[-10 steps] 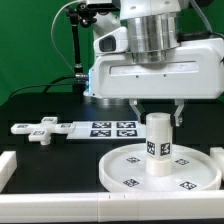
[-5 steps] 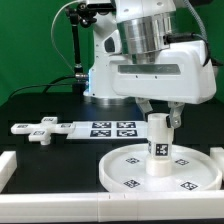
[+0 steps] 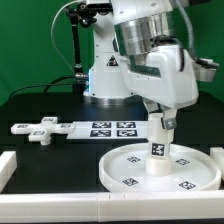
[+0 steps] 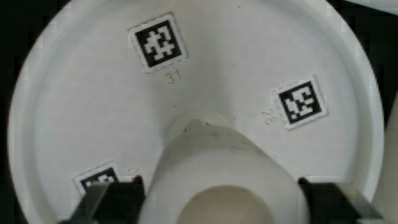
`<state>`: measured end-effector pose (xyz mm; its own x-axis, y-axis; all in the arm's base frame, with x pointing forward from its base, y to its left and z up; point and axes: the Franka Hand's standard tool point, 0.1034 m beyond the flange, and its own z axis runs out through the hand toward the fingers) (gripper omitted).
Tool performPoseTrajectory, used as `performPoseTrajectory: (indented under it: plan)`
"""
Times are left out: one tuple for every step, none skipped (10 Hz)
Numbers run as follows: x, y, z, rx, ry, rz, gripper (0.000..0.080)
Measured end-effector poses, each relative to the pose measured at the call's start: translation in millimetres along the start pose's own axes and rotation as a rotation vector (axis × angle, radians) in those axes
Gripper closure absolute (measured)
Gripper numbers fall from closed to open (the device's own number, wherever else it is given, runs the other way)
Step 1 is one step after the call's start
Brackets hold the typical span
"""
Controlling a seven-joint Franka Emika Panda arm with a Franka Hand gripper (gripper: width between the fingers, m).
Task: Assemble round table
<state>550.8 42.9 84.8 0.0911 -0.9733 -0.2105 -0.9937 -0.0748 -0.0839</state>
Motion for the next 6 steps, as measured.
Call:
performPoseTrajectory:
  plan:
    - [0.3, -0.5, 0.2, 0.016, -0.005, 0.094, 0.039]
    - [0.1, -0.8, 0.5, 0.033, -0.011, 0.178, 0.039]
    - [-0.3, -1.9, 0.4, 0.048, -0.017, 0.276, 0.039]
    - [0.5, -2.4, 0.1, 0.054, -0.026, 0.346, 0.039]
    - [1.1, -2.6, -0.1, 0.057, -0.031, 0.402, 0.039]
    - [2.0, -2.5, -0.1, 0.057, -0.034, 0.434, 0.039]
